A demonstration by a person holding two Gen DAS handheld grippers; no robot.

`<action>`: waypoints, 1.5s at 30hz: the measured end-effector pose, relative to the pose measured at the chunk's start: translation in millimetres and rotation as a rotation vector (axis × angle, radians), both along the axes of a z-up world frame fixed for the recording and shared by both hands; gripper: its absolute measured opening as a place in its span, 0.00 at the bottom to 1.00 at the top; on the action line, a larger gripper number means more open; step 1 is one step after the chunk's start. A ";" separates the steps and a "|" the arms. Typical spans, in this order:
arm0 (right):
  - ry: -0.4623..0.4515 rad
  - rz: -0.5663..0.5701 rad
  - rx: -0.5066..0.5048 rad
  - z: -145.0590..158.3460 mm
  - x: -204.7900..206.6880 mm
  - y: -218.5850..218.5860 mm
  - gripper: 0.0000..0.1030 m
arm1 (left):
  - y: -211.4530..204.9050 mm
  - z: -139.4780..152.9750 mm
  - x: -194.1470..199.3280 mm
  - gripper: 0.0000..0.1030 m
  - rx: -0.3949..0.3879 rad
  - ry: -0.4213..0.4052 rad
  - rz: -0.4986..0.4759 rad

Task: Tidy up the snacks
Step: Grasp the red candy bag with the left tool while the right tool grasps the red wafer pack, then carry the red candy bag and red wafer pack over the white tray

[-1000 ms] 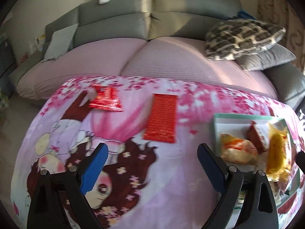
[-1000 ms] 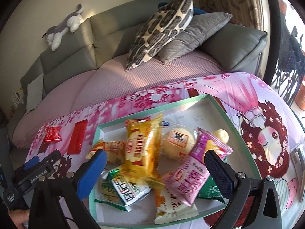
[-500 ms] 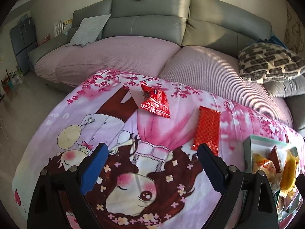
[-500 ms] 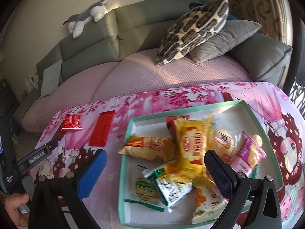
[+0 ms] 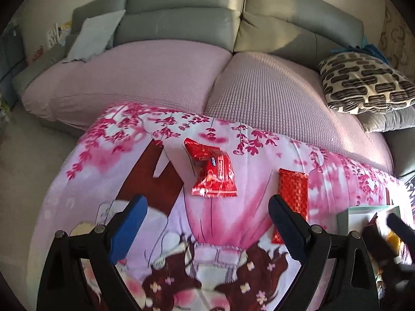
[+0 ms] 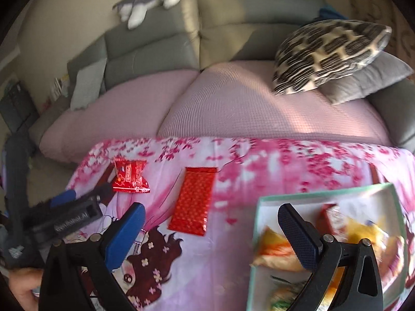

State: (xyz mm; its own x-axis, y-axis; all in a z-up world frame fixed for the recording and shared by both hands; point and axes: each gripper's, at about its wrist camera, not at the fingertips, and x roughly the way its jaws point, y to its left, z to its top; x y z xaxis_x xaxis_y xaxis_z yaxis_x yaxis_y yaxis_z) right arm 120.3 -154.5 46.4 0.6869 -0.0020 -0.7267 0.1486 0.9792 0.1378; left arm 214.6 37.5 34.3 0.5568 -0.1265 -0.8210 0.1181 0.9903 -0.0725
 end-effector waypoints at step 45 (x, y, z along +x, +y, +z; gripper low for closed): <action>0.137 0.066 0.024 -52.7 29.4 12.5 0.47 | 3.6 -22.0 -23.3 0.30 -0.256 0.046 0.055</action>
